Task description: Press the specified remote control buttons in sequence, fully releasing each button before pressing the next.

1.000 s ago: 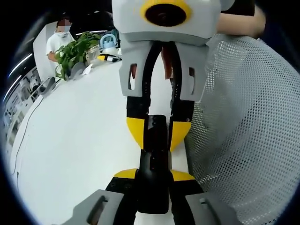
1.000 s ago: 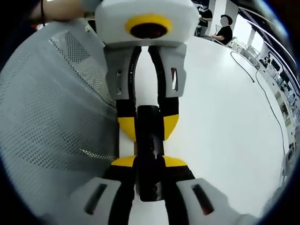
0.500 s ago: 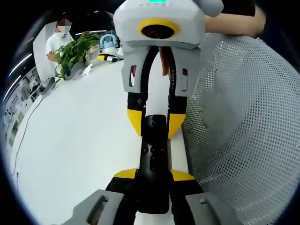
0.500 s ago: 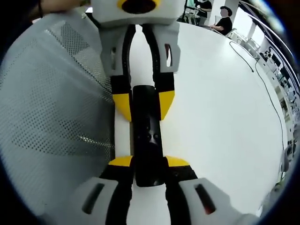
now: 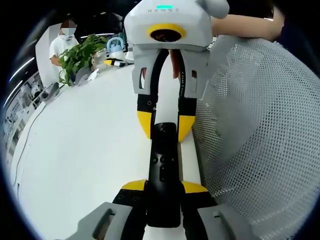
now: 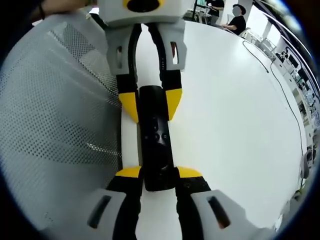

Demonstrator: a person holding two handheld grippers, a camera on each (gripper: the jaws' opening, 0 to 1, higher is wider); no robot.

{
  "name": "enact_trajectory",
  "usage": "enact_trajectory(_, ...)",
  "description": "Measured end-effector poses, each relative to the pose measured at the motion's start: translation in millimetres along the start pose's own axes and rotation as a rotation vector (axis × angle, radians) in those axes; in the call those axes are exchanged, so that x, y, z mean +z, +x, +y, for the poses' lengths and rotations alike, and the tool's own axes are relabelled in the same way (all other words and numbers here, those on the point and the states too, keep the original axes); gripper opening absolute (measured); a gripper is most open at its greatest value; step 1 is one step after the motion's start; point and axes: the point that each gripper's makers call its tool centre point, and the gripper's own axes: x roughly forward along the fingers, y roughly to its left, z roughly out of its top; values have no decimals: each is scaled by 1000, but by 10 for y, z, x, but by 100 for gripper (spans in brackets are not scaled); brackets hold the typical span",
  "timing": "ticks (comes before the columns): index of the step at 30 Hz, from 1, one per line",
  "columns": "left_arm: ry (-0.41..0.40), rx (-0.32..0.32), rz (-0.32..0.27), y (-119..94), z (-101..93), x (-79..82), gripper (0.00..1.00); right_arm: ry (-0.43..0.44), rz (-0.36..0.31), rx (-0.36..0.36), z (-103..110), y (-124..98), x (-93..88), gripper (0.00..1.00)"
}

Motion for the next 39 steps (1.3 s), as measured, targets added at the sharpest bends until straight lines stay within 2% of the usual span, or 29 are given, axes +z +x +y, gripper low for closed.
enact_trajectory(4,7,-4,-1,1,1,-3,25,16,-2,0,-17,-33,-93,25)
enact_trajectory(7,3,0,-5,2,0,-2,25,5,4,5,-5,-20,-84,24)
enact_trajectory(8,3,1,-4,1,0,-3,25,-31,16,4,-7,-17,-83,24)
enact_trajectory(13,8,-1,5,-1,0,-4,25,-12,19,24,-15,-12,-67,24)
enact_trajectory(17,8,-5,11,0,1,-2,25,-22,57,15,0,-4,-66,24)
enact_trajectory(21,-50,-4,-4,-13,13,4,26,0,48,14,-15,-6,-79,25)
enact_trajectory(24,-51,3,-2,-43,10,15,26,1,51,12,-10,-11,-78,25)
enact_trajectory(30,-121,71,-86,-211,151,176,29,5,51,15,-15,-11,-81,24)
enact_trajectory(32,-114,97,-107,-233,213,226,34,5,52,14,-14,-13,-81,24)
enact_trajectory(34,-100,106,-92,-249,243,209,42,7,51,15,-15,-12,-82,24)
enact_trajectory(36,-117,137,-88,-297,308,212,43,5,51,15,-14,-12,-81,24)
enact_trajectory(39,-187,164,-161,-403,349,323,47,4,63,14,-14,-11,-80,25)
